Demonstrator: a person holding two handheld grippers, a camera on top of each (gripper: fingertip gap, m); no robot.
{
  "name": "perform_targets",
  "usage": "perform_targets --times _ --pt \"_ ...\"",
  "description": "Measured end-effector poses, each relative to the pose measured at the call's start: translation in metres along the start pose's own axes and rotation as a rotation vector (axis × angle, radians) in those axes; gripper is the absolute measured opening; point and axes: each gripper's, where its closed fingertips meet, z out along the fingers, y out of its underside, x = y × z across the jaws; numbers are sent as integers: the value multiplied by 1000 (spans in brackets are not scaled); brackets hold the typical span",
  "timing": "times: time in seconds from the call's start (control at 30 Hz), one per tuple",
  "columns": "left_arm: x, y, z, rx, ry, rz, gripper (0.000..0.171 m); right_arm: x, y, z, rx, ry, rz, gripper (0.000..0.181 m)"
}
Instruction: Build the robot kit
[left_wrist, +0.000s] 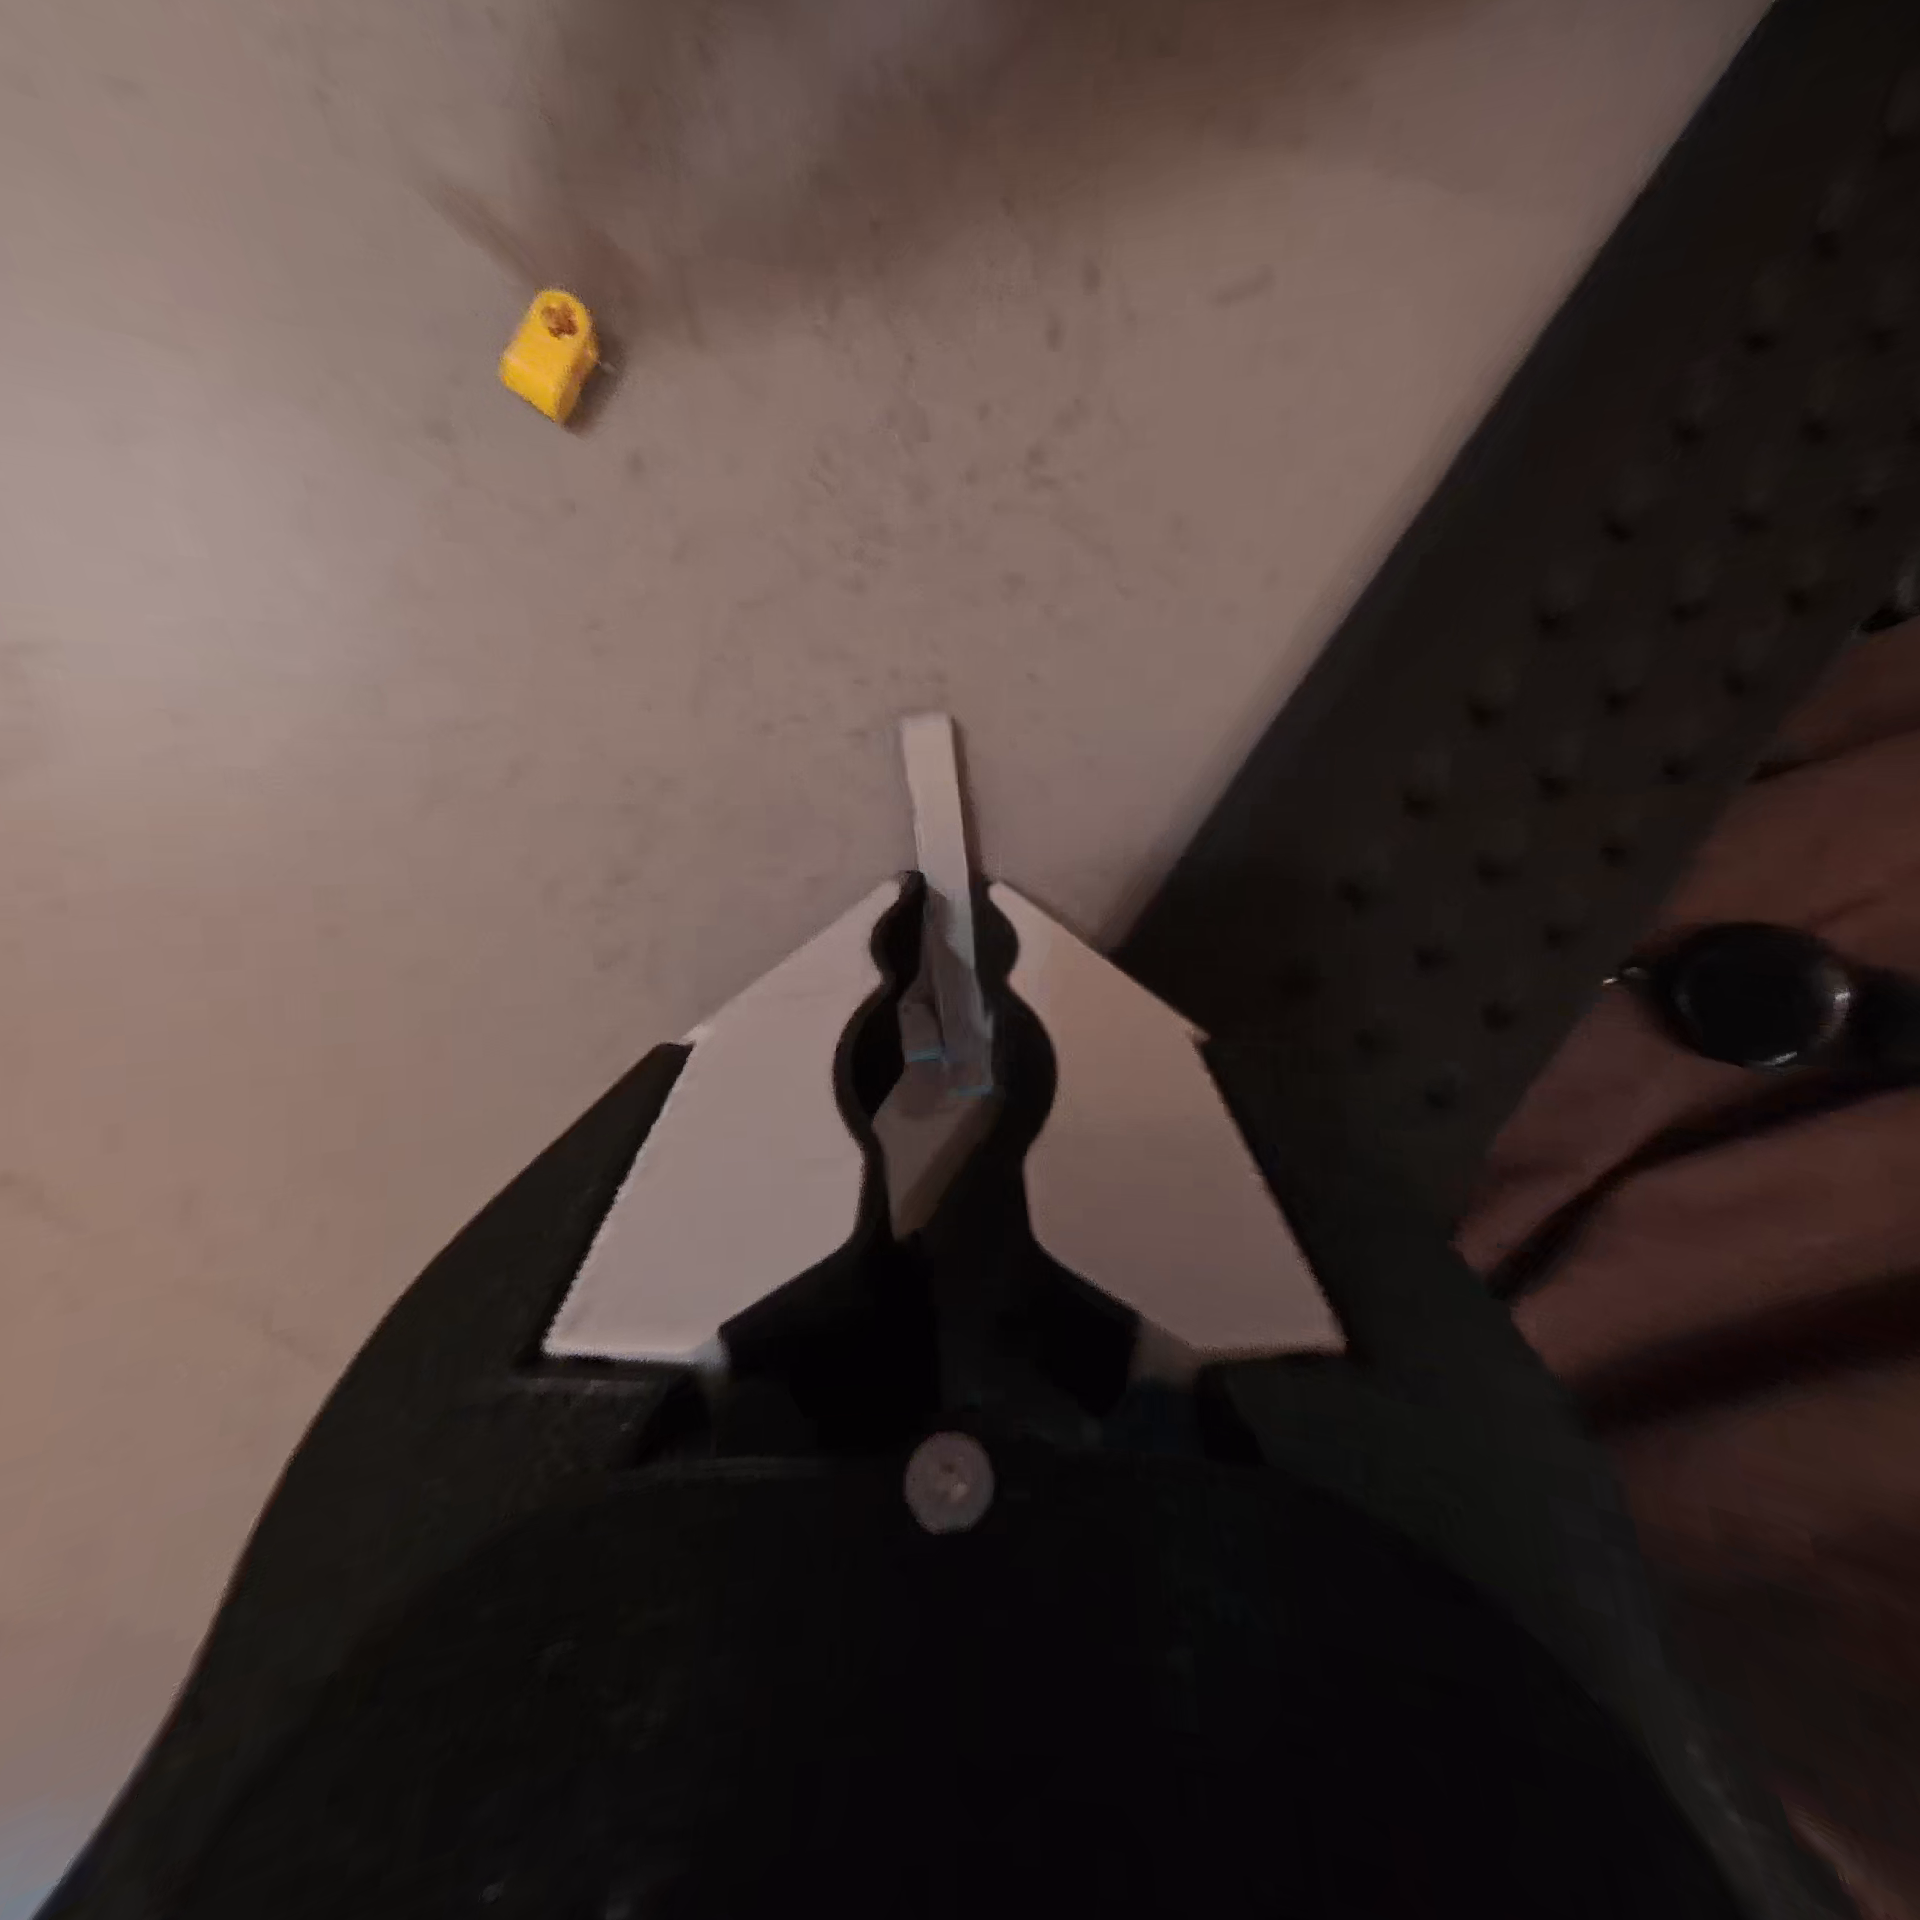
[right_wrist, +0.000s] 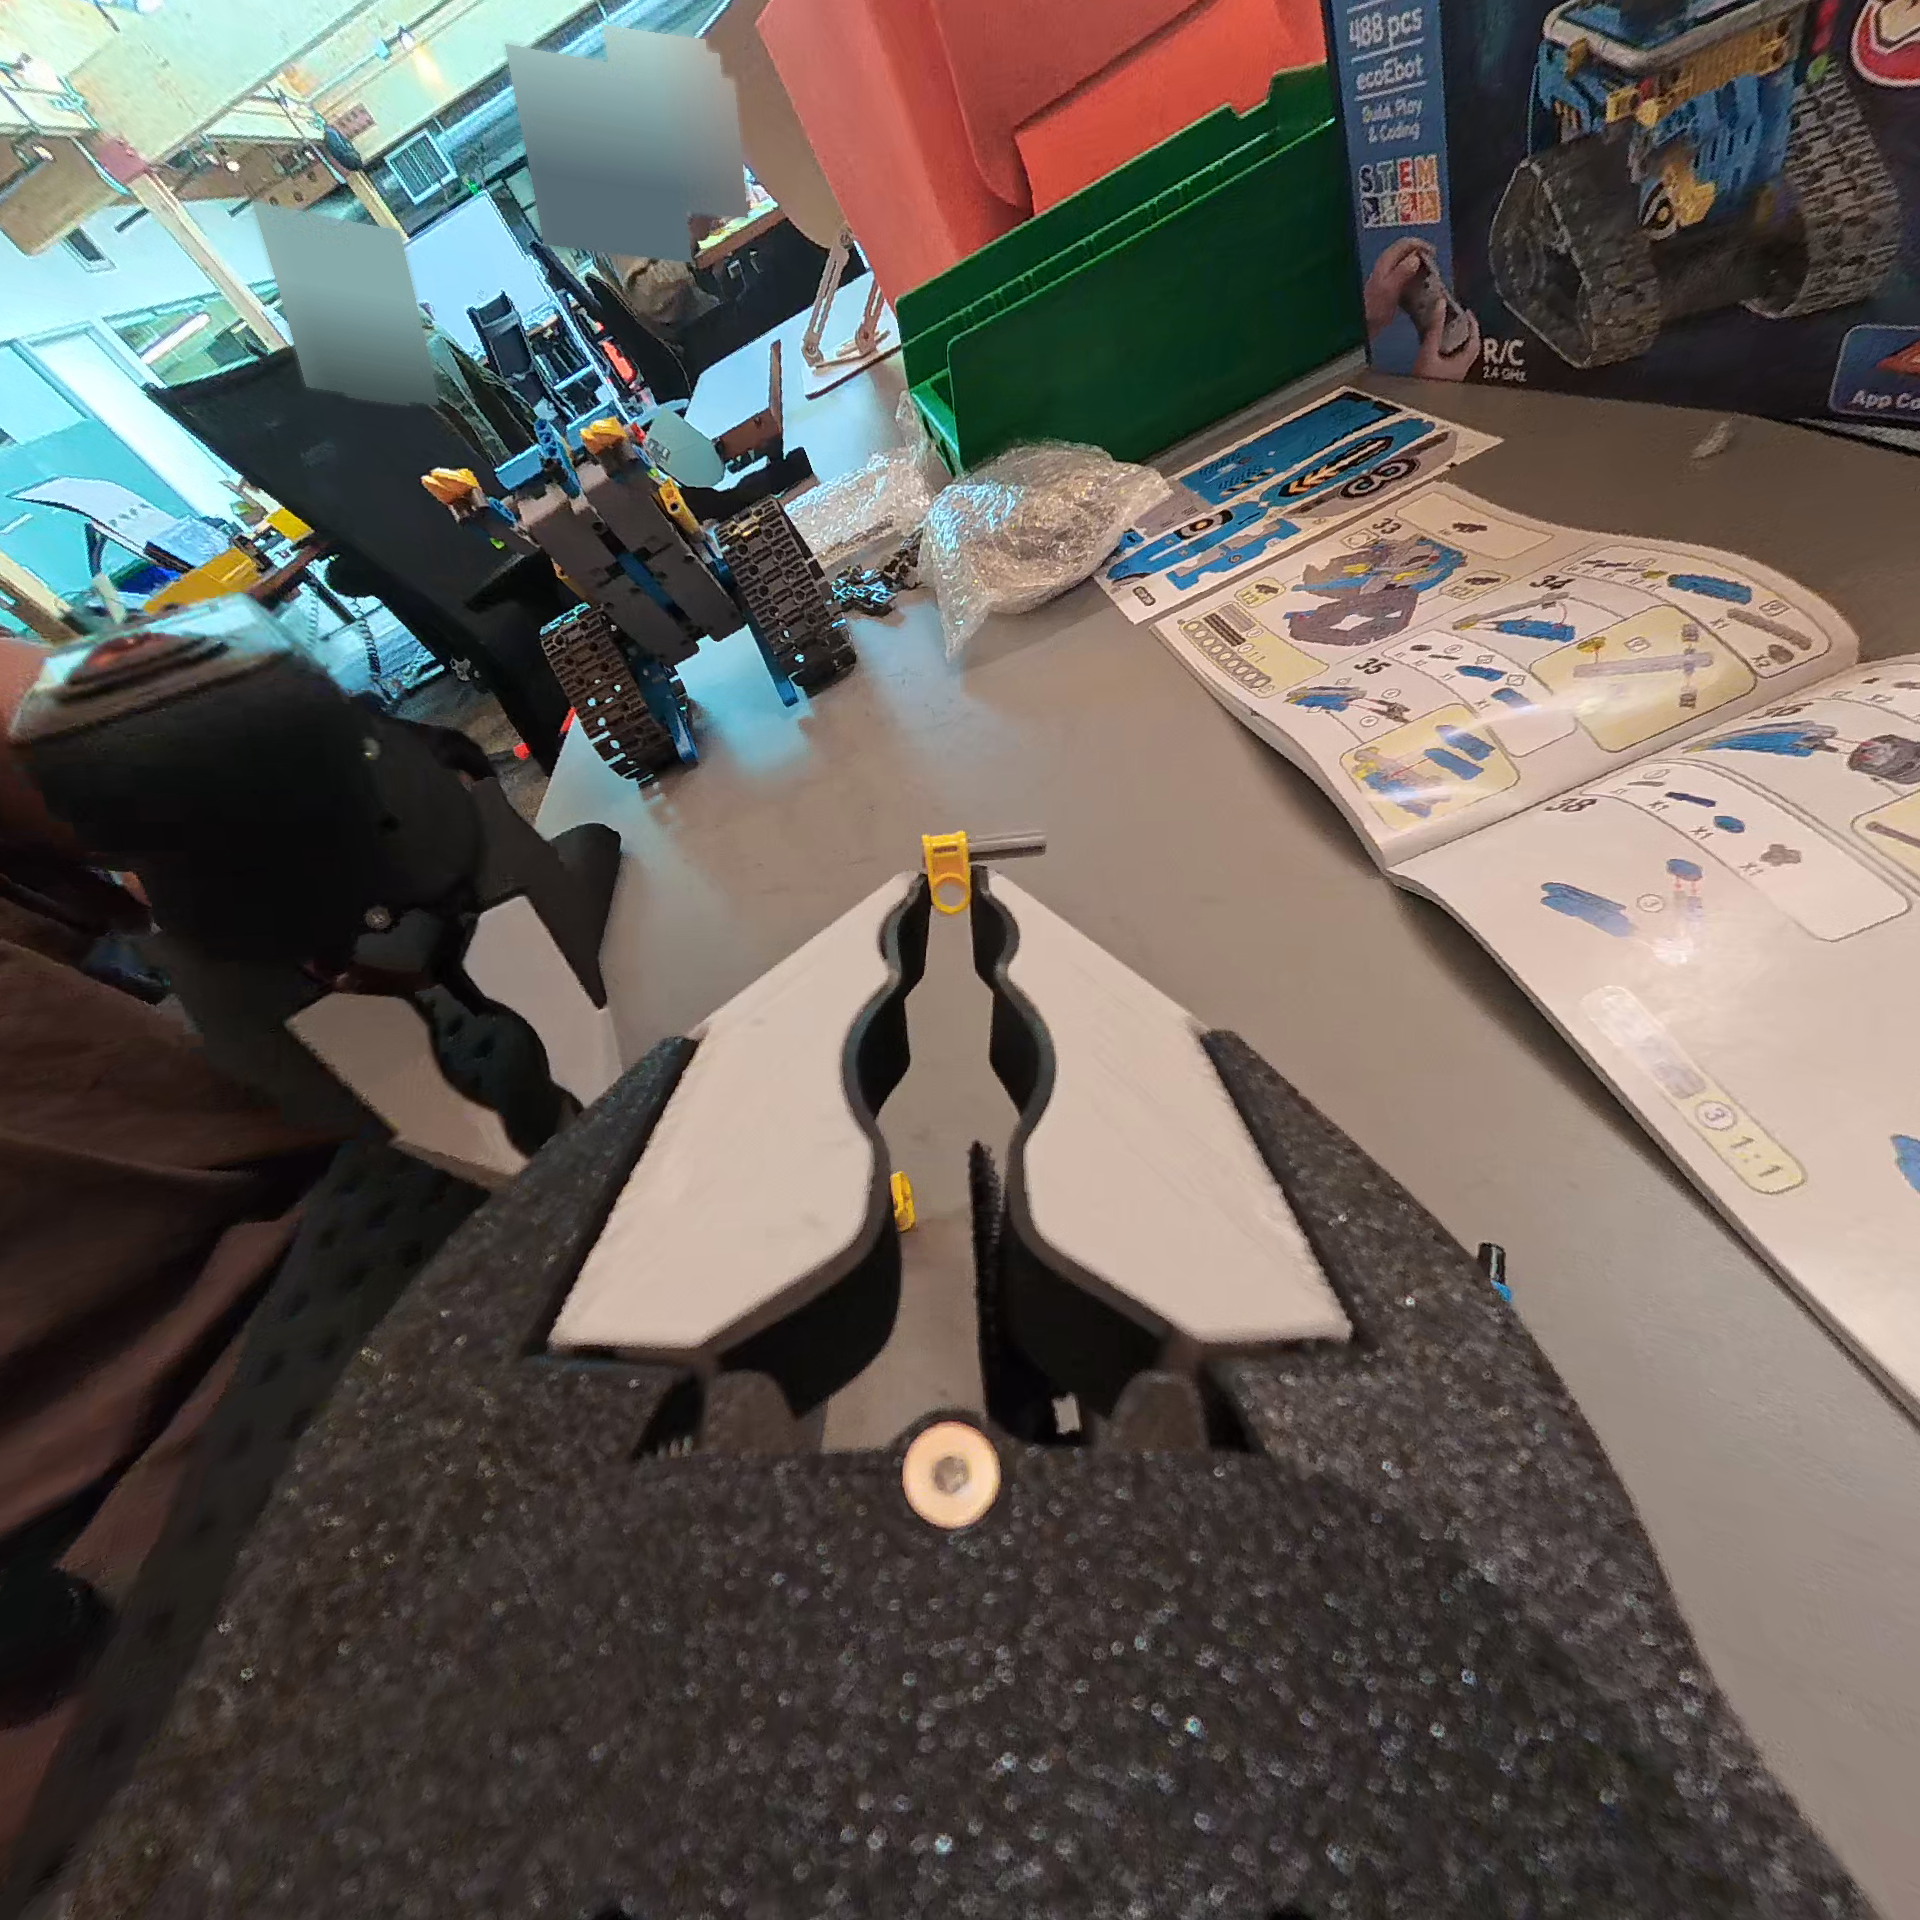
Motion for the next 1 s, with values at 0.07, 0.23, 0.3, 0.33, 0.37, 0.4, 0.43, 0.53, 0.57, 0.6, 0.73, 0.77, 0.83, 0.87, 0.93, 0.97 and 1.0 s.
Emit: perform_targets --times 0.07,0.23,0.3,0.33,0.37,0.4,0.43,0.53,0.57,0.6,0.73,0.77,0.83,0.87,0.93,0.97,1.0 --pt "-11 -10 -9 67 7 -31 7 0 -2 -1 12 -4 8 7" --pt "-42 -64 -64 520 339 -381 7 0 -6 -3 28 -5 7 7" --pt "-55 -73 -82 656 452 -477 7 -1 -5 -4 24 -7 -4 7" --pt "-59 -74 -88 698 501 -515 7 -4 -6 -4 28 -24 -6 7" --pt "-63 -75 -92 738 534 -546 7 -8 -7 -4 35 -50 -5 7" --pt "-65 -77 -97 773 565 -565 7 -12 -7 -4 39 -75 -7 7" --pt "-65 -77 -100 796 590 -571 7 -16 -6 -3 33 -101 -11 7" --pt "-64 -76 -99 807 538 -503 7 -37 18 4 -106 -209 -60 7" --pt "-62 -75 -98 798 502 -458 7 -44 34 6 -194 -244 -98 7" --pt "-61 -74 -97 786 460 -409 7 -52 52 8 -287 -283 -134 8" --pt "-55 -69 -94 710 275 -176 7 -81 99 11 -503 -420 -186 7" --pt "-53 -68 -93 684 229 -112 7 -82 110 11 -563 -420 -214 8" --pt "-55 -67 -93 644 104 26 7 -81 127 12 -640 -398 -270 8" --pt "-59 -67 -94 626 14 105 7 -79 132 13 -663 -386 -284 8" --pt "-71 -67 -96 589 -228 302 7 -79 135 14 -676 -379 -284 8" --pt "-74 -67 -97 562 -341 413 7 -79 135 14 -678 -376 -277 8" --pt "-74 -68 -98 541 -424 514 7 -79 135 14 -677 -377 -264 8"
